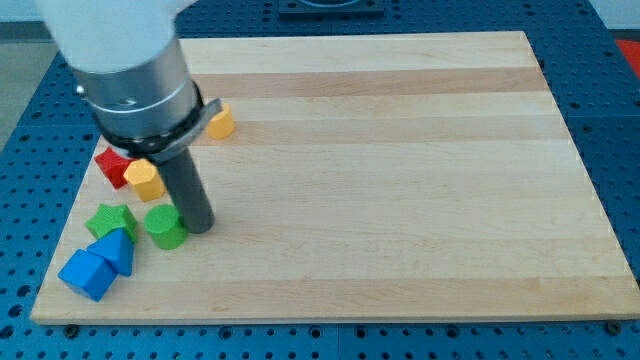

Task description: Move the blue cube slightly left

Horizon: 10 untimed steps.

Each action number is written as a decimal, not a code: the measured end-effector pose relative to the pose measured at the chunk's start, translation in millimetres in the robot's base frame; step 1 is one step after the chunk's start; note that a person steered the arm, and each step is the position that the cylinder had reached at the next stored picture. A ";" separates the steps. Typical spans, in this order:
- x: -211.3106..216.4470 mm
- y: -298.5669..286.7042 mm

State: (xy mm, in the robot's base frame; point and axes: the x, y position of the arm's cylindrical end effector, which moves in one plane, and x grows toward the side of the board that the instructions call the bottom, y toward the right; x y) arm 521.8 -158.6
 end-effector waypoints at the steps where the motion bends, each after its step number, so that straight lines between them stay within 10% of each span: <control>1: 0.0 -27.4; 5: 36.6 72.4; 6: 96.4 71.8; 10: 96.5 -26.7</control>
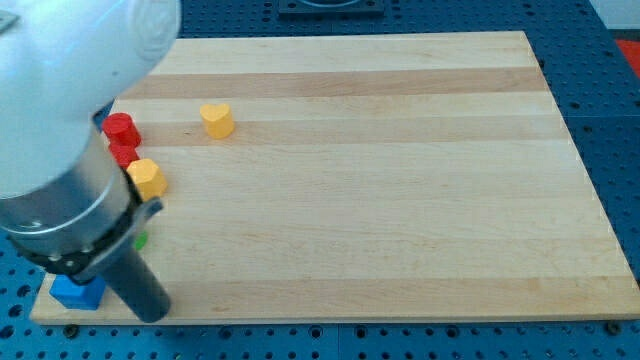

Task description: Move the blue cube slightly left

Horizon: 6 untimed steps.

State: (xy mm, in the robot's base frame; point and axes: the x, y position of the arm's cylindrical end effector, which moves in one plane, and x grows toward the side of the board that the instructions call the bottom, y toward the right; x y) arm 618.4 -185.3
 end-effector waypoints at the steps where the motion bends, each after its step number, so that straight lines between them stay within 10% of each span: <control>1: 0.0 -16.6; 6: -1.0 -59.3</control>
